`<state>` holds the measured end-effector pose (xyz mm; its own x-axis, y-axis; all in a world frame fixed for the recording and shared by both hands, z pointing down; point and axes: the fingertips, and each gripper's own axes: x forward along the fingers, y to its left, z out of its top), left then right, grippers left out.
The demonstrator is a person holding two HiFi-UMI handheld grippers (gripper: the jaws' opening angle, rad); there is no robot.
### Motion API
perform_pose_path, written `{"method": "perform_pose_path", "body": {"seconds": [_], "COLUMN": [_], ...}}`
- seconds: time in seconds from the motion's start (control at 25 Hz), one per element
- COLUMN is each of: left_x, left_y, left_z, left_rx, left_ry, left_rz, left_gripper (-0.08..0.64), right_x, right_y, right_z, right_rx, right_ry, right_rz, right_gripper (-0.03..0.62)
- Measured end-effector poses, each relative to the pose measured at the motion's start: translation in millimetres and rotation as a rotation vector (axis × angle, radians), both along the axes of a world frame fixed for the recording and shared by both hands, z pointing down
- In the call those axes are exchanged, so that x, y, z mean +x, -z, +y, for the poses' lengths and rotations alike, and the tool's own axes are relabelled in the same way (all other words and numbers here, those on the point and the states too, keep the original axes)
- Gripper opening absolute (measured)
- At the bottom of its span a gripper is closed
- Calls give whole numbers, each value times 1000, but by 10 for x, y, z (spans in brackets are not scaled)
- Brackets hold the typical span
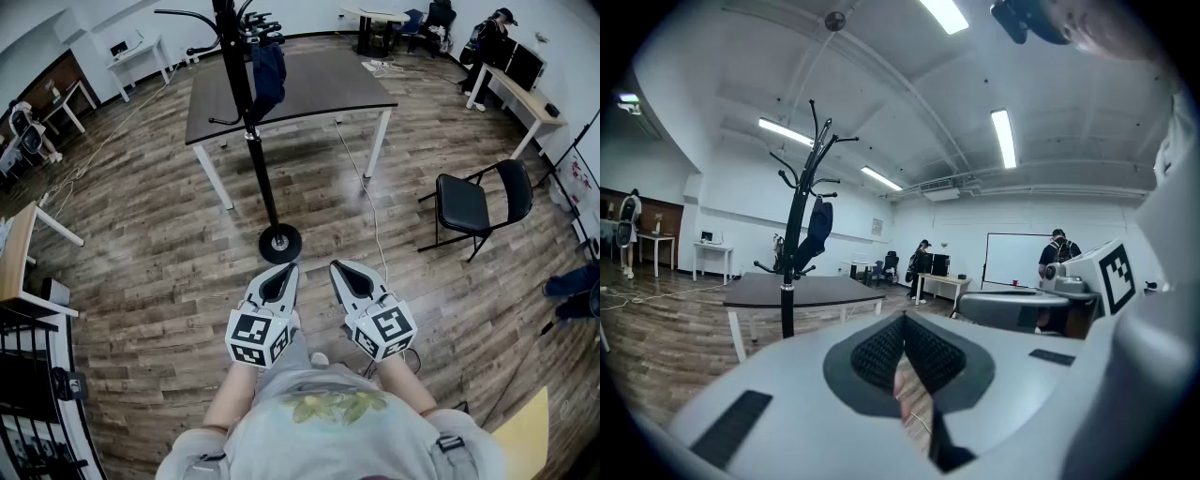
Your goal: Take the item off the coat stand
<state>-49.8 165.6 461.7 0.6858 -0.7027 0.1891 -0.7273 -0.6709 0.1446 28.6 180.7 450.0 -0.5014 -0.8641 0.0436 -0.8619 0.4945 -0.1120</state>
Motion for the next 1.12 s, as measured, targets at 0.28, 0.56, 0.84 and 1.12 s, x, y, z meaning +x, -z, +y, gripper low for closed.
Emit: {"method": "perform_pose_path", "body": {"seconds": [0.28, 0.56, 0.84, 1.12], "left_x": [-40, -167, -308, -411], "left_y": [-81, -186, -140, -27], "left_z": [-410, -1014, -1720, -2280], "left_rx": [-15, -17, 6, 32], "left_ry": [-12, -13, -1, -25], "left_rz": [14, -18, -32, -24], "left_gripper": [15, 15, 15, 15], "right_x": [-144, -248, -325, -381], "right_y": [-12, -74, 54, 146], "right_z": [-396, -1003, -1682, -2227], "right_rx": [13, 10, 31, 49], "right_ry": [36, 37, 25, -9], "right_rz": [4, -8, -17, -18], "right_gripper": [6, 6, 8, 8]}}
